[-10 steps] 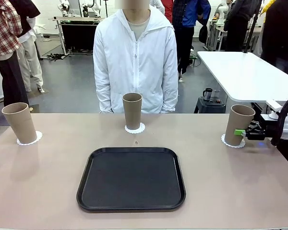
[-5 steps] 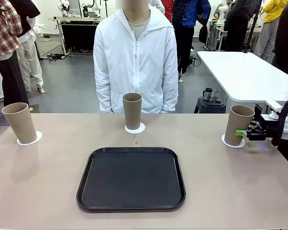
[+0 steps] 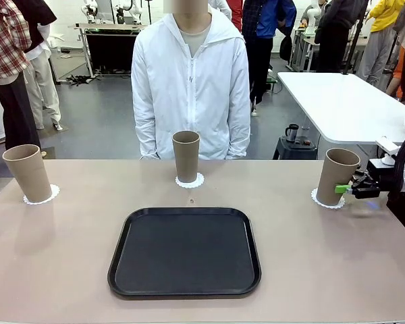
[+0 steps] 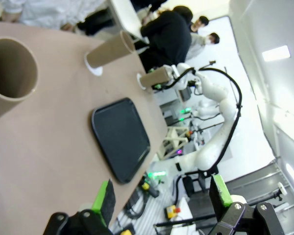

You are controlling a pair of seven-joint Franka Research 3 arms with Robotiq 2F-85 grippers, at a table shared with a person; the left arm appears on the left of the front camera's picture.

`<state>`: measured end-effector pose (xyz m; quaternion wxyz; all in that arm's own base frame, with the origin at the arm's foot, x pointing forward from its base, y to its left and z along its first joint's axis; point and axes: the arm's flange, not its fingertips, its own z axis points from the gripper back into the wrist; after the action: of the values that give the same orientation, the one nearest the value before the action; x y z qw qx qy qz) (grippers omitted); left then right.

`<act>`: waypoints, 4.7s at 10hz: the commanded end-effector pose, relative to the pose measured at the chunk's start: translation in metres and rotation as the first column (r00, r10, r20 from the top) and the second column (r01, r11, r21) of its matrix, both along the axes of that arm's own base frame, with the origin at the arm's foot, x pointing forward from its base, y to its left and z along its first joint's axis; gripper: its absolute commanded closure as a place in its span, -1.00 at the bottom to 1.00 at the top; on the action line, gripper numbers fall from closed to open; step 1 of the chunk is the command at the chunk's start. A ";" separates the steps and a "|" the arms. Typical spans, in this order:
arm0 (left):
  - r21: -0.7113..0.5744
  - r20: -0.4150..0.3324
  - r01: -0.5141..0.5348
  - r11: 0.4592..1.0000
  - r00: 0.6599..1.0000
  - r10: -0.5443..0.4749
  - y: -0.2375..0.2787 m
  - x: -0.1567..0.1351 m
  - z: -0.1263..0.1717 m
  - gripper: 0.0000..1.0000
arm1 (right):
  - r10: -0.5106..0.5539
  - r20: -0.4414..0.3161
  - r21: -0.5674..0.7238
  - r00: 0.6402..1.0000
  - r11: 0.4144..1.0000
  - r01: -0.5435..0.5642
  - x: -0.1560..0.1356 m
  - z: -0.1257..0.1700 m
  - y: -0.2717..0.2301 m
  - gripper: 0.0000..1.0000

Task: Place coasters on the table and set cups on them.
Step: Take one Reusable plastic cup from the Flat Tray and place it on a coaster set by the human.

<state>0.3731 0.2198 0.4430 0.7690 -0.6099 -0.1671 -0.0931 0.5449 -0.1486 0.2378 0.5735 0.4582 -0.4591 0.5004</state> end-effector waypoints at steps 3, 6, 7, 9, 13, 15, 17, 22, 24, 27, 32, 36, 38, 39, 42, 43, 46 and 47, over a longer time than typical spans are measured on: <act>-0.001 -0.005 -0.007 1.000 1.000 0.007 0.000 -0.001 0.001 -1.00 | -0.042 -0.030 -0.151 0.999 0.988 0.037 -0.019 0.017 0.001 -1.00; -0.001 -0.005 -0.007 1.000 1.000 0.007 0.000 -0.001 0.001 -1.00 | -0.054 -0.047 -0.157 0.997 0.987 0.046 -0.016 0.013 -0.001 -1.00; -0.001 -0.005 -0.007 1.000 1.000 0.007 0.000 -0.001 0.001 -1.00 | -0.065 -0.044 -0.155 0.997 0.986 0.058 -0.013 0.013 -0.002 -1.00; -0.001 -0.005 -0.007 1.000 1.000 0.007 0.000 -0.001 0.001 -1.00 | -0.118 -0.050 -0.155 0.992 0.982 0.109 -0.005 0.009 -0.001 -1.00; -0.001 -0.005 -0.007 1.000 1.000 0.007 0.000 -0.001 0.001 -1.00 | -0.219 -0.103 -0.213 0.970 0.958 0.194 0.002 0.012 -0.003 -1.00; -0.001 -0.005 -0.007 1.000 1.000 0.007 0.000 -0.001 0.001 -1.00 | -0.247 -0.123 -0.265 0.961 0.942 0.209 -0.003 0.018 -0.006 -1.00; -0.001 -0.005 -0.007 1.000 1.000 0.007 0.000 -0.001 0.001 -1.00 | -0.259 -0.119 -0.275 0.959 0.936 0.218 -0.005 0.023 -0.009 -1.00; -0.001 -0.005 -0.007 1.000 1.000 0.007 0.000 -0.001 0.001 -1.00 | -0.254 -0.130 -0.281 0.958 0.936 0.210 -0.006 0.023 -0.011 -1.00; -0.001 -0.005 -0.007 1.000 1.000 0.007 0.000 -0.001 0.001 -1.00 | -0.255 -0.136 -0.285 0.957 0.936 0.209 -0.006 0.022 -0.012 -1.00; -0.001 -0.005 -0.007 1.000 1.000 0.007 0.000 -0.001 0.001 -1.00 | -0.245 -0.146 -0.323 0.959 0.928 0.188 -0.010 0.022 -0.010 -1.00; -0.001 -0.005 -0.007 1.000 1.000 0.007 0.000 -0.001 0.001 -1.00 | -0.247 -0.162 -0.400 0.955 0.902 0.165 -0.021 0.026 -0.010 -1.00; -0.001 -0.005 -0.007 1.000 1.000 0.007 0.000 -0.001 0.001 -1.00 | -0.332 -0.176 -0.561 0.927 0.807 0.182 -0.048 0.049 -0.014 -1.00; -0.001 -0.005 -0.007 1.000 1.000 0.007 0.000 -0.001 0.001 -1.00 | -0.391 -0.194 -0.659 0.900 0.731 0.176 -0.067 0.074 -0.011 -1.00; -0.001 -0.005 -0.007 1.000 1.000 0.007 0.000 -0.001 0.001 -1.00 | -0.437 -0.212 -0.673 0.874 0.714 0.194 -0.078 0.096 -0.001 -1.00; -0.001 -0.005 -0.007 1.000 1.000 0.007 0.000 -0.001 0.001 -1.00 | -0.531 -0.166 -0.780 0.831 0.586 0.219 -0.113 0.160 0.040 -1.00; -0.001 -0.005 -0.007 1.000 1.000 0.007 0.000 -0.001 0.001 -1.00 | -0.579 -0.141 -0.851 0.803 0.486 0.201 -0.123 0.179 0.049 -1.00; -0.001 -0.005 -0.007 1.000 1.000 0.007 0.000 -0.001 0.001 -1.00 | -0.628 -0.062 -0.937 0.776 0.304 0.172 -0.143 0.241 0.083 -1.00; -0.001 -0.005 -0.007 1.000 1.000 0.007 0.000 -0.001 0.001 -1.00 | -0.612 -0.063 -0.944 0.789 0.294 0.153 -0.140 0.253 0.092 -1.00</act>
<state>0.3733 0.2195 0.4430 0.7691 -0.6099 -0.1668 -0.0934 0.4034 -0.0684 0.4827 0.9164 0.0283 -0.1011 0.3863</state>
